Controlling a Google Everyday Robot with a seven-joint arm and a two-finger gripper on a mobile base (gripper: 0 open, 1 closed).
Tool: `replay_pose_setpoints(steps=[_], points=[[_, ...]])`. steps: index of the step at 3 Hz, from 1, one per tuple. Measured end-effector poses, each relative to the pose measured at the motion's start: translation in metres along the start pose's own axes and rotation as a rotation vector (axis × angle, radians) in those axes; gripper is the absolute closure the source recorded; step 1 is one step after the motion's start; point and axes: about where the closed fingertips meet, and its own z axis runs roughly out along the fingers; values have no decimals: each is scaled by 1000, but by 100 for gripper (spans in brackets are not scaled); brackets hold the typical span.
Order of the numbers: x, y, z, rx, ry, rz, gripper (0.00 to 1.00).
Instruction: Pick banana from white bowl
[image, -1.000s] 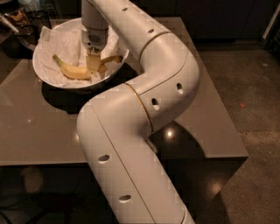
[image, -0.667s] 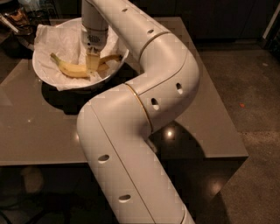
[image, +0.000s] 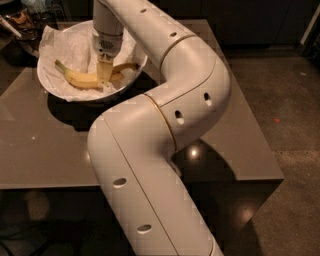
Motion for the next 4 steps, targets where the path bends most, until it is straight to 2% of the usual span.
replay_pose_setpoints(steps=[2,3,4], points=[[0,28,-43,56,-7,-24,100],[0,49,-66,107,-34,-67,100],[4,59,-73,110,-41,-67,100]])
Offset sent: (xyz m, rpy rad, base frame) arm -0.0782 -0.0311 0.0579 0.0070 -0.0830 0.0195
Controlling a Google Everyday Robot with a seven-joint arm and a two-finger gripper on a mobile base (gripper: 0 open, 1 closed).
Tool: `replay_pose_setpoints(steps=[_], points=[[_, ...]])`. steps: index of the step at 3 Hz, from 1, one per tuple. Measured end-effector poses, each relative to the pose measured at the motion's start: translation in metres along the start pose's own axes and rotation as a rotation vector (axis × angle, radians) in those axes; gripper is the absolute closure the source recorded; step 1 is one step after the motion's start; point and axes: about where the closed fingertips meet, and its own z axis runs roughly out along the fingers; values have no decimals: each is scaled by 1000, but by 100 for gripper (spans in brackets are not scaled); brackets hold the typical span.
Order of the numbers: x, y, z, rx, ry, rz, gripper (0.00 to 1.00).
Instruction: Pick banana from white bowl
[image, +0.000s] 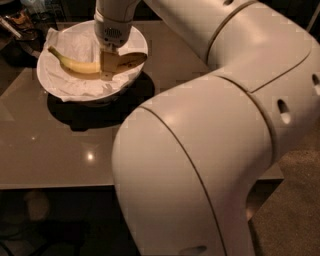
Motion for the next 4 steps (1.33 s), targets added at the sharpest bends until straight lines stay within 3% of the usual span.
replay_pose_setpoints(steps=[1,2,3,4], points=[[-6,8,-13,9,6,-14,100],[-14,32,-31,20,-6,-13,100],[-13,74,-40,13,-25,6,100],[-13,74,-40,13,-25,6,100]])
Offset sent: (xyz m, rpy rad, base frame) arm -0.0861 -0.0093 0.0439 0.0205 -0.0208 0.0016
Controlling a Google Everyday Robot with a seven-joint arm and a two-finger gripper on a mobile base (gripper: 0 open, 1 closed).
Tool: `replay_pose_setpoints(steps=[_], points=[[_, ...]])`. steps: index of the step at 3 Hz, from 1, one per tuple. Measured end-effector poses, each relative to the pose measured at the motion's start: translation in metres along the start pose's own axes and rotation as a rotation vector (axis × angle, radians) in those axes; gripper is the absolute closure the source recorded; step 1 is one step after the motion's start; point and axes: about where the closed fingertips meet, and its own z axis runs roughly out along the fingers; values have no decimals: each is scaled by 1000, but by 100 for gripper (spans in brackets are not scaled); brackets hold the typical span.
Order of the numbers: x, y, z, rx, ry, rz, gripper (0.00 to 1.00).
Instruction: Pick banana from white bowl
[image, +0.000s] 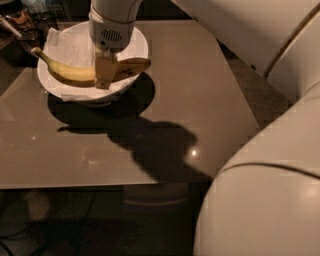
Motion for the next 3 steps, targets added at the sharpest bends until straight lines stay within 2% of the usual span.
replay_pose_setpoints(steps=[1,3], points=[[0,33,-14,-49,17,5,100],[7,97,-27,-138,-2,73,100]])
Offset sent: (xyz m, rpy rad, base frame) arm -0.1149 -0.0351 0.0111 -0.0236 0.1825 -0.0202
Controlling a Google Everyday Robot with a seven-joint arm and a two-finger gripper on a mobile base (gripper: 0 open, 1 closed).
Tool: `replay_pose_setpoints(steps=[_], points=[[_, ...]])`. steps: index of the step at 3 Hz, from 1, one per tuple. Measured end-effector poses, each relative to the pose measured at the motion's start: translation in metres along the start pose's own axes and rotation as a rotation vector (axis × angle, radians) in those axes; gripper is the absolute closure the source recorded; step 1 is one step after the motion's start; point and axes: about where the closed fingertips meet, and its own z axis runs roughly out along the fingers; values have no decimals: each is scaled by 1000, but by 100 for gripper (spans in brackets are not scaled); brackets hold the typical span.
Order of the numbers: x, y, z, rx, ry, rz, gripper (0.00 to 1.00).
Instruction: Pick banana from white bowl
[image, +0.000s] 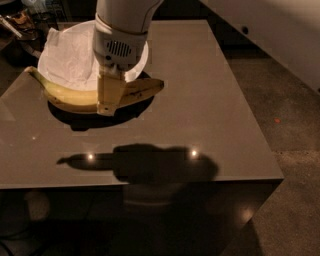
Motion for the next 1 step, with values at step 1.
replay_pose_setpoints(steps=[1], points=[[0,1,1,-2,0,2,100]])
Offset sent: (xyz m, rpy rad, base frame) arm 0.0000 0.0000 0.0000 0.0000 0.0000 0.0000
